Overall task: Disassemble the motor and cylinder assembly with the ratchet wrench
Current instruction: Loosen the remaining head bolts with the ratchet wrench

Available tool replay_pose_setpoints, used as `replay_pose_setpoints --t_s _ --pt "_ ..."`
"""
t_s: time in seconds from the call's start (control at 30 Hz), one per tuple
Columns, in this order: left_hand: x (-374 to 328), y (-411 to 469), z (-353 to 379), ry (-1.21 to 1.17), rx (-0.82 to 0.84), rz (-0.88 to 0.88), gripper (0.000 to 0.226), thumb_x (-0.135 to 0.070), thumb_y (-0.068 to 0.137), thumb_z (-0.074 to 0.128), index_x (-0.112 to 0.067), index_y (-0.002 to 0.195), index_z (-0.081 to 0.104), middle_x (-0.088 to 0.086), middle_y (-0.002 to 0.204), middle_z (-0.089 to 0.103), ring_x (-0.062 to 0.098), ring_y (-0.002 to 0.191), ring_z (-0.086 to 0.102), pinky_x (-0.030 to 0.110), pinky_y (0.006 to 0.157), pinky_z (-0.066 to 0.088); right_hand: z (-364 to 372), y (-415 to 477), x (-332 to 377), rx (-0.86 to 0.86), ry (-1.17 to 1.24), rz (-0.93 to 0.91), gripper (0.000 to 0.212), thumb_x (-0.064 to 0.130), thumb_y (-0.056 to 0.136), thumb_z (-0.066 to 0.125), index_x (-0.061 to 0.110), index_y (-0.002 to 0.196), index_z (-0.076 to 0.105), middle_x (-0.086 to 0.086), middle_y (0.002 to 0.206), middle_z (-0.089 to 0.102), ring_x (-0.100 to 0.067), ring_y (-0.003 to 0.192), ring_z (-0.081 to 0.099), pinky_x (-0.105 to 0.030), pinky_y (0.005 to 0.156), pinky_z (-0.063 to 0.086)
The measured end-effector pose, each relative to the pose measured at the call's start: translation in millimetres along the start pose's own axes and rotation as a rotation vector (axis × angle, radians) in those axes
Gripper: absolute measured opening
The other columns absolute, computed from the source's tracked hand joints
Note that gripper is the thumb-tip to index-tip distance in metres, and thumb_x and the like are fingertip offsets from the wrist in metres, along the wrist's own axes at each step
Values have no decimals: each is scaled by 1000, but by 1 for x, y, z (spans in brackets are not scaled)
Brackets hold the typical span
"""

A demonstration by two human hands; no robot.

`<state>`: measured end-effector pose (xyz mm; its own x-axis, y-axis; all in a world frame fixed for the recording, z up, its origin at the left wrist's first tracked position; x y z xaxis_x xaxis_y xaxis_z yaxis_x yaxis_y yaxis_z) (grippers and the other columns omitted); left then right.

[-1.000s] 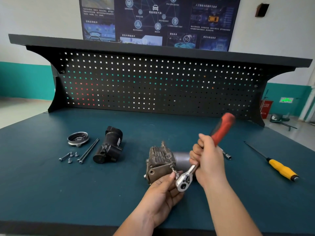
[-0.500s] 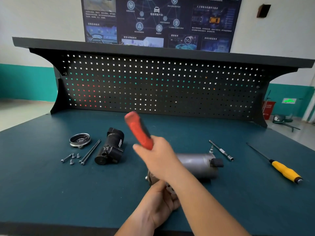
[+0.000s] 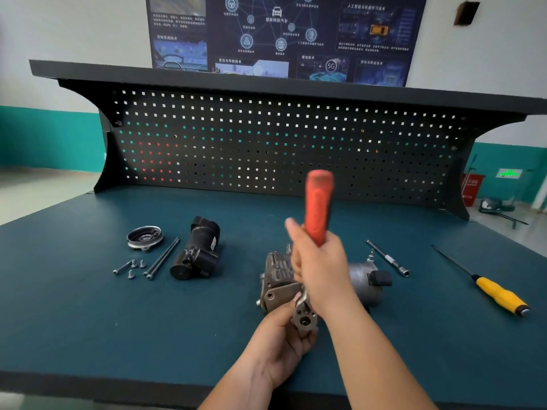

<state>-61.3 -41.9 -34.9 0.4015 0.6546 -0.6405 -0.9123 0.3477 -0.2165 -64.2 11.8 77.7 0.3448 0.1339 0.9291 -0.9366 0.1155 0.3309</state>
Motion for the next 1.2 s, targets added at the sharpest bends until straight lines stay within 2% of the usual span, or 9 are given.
replay_pose_setpoints --t_s 0.17,0.27,0.4,0.57,0.63,0.83,1.03,1.13,1.2 --pt "-1 -2 1 1 -27 -22 28 -21 69 66 -10 95 67 5 79 71 13 62 66 21 54 52 -26 -10 -2 -266 335 -27 40 22 93 57 20 59 36 11 38 28 -3 31 24 -13 32 20" --pt "0 -6 4 -1 -51 -24 19 -21 67 67 -10 82 69 5 74 71 12 55 66 19 48 50 -41 -19 -7 -408 519 -51 42 25 97 49 19 61 30 11 40 25 -3 32 21 -14 33 18" --pt "-1 -6 5 15 -43 -11 16 -23 67 67 -9 65 75 5 70 71 11 53 65 17 45 49 -61 -32 -27 -558 761 -1 45 37 98 44 23 59 27 11 42 19 -5 33 17 -17 32 17" --pt "0 -6 4 60 -36 7 19 -25 67 67 -9 67 76 6 69 68 12 56 61 19 50 49 -70 -36 -45 -597 910 68 48 43 97 44 25 55 29 9 42 17 -6 33 16 -17 31 18" --pt "-1 -7 5 67 -32 16 19 -25 66 67 -9 67 76 6 69 67 12 58 58 19 52 49 -71 -30 -43 -565 872 94 51 41 97 46 25 52 31 10 42 17 -6 32 16 -18 31 18" --pt "1 -6 6 117 17 7 20 -25 67 66 -8 73 76 9 76 73 12 57 66 18 52 50 -71 -8 -23 -454 625 169 44 34 97 49 22 61 27 11 40 19 -4 31 18 -15 30 17" --pt "2 0 4 132 31 33 19 -27 70 65 -12 69 78 5 78 73 12 62 67 22 60 50 -46 -9 -10 -376 311 6 37 25 93 58 18 64 36 9 38 31 -4 31 26 -15 32 22" --pt "1 0 4 158 50 46 22 -12 83 60 -10 68 76 8 74 70 15 61 65 28 61 53 -20 -15 -11 -287 -31 -35 36 32 84 67 19 60 44 10 38 40 -4 35 37 -21 39 33" --pt "0 -4 4 164 75 33 36 2 87 50 -6 62 74 10 63 67 16 53 64 27 52 54 -6 -21 -14 -250 -172 -93 40 29 83 69 20 55 43 13 37 41 -1 37 41 -13 42 34"
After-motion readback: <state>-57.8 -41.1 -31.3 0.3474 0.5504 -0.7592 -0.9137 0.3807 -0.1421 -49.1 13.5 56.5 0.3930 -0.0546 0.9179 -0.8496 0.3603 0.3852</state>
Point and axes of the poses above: each hand's wrist, its own y-axis towards the middle knuckle, its own z-axis out of the palm, x = y × z, the point moved 3 cm from there along y, towards the middle knuckle
